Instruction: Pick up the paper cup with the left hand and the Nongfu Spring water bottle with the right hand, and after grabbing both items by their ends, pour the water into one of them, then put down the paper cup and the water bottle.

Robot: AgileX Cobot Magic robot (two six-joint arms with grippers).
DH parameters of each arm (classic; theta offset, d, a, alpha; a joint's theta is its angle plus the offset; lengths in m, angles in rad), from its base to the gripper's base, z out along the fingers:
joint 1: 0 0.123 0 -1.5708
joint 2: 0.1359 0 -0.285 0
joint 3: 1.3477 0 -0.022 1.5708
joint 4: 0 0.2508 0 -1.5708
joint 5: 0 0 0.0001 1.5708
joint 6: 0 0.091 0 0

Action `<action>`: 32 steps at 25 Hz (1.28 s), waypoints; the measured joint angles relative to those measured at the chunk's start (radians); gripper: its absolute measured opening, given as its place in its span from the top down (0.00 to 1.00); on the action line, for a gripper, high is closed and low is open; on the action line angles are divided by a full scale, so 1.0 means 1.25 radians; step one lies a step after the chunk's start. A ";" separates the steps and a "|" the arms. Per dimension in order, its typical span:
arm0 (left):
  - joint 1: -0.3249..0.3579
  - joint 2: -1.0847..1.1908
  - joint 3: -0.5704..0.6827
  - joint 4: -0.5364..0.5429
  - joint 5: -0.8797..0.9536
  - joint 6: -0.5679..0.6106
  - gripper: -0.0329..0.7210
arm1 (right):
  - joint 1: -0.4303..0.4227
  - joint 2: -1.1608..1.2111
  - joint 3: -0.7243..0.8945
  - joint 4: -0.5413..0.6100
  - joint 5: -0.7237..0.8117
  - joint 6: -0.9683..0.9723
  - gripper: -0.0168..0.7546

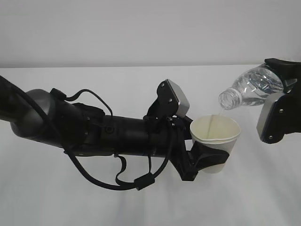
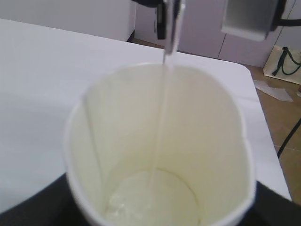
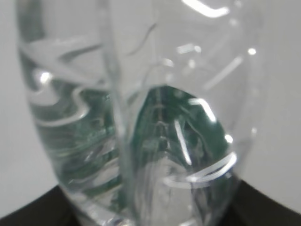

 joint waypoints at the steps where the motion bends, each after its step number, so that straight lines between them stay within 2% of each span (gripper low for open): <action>1: 0.000 0.000 0.000 0.000 0.000 0.000 0.32 | 0.000 0.000 0.000 0.000 0.000 0.000 0.45; 32: 0.000 0.000 0.000 0.000 0.000 0.000 0.32 | 0.000 0.000 0.000 0.000 0.000 0.000 0.45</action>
